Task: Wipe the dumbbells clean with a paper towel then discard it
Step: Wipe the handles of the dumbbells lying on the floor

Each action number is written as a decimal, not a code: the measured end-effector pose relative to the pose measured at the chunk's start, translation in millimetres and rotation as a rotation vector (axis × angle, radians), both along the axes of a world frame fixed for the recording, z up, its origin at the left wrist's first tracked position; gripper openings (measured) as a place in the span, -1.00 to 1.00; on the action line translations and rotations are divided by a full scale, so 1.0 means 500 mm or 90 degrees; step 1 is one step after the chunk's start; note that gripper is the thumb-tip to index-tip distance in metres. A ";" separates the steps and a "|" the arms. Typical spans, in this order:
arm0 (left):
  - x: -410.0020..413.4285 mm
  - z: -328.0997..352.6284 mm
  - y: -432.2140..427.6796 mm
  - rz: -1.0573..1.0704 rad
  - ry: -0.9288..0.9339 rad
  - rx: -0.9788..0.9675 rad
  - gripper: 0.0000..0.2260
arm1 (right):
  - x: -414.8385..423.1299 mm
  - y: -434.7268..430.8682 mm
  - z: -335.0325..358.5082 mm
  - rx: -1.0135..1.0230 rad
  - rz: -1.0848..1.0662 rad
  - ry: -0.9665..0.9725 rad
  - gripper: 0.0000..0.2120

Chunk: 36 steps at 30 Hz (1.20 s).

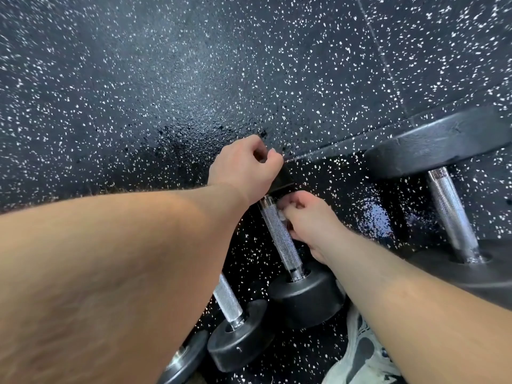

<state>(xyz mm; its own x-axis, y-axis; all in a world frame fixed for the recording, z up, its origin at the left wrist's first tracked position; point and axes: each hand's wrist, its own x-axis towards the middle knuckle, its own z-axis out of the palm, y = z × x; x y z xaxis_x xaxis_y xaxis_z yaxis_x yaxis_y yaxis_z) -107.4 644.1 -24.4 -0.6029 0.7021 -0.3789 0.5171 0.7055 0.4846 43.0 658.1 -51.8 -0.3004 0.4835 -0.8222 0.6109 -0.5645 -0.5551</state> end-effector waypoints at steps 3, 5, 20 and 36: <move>-0.003 -0.001 -0.005 -0.001 -0.001 0.011 -0.73 | 0.013 0.001 0.000 -0.022 0.017 0.007 -0.91; -0.005 -0.001 -0.006 -0.001 -0.002 0.018 -0.73 | 0.010 0.007 -0.002 -0.050 -0.013 0.042 -0.95; -0.010 -0.003 -0.014 -0.008 -0.011 0.033 -0.74 | 0.098 0.024 0.022 -0.061 0.298 0.016 -0.85; -0.010 -0.003 -0.016 0.000 -0.020 0.033 -0.75 | 0.015 0.029 -0.002 -0.177 0.024 0.065 -0.79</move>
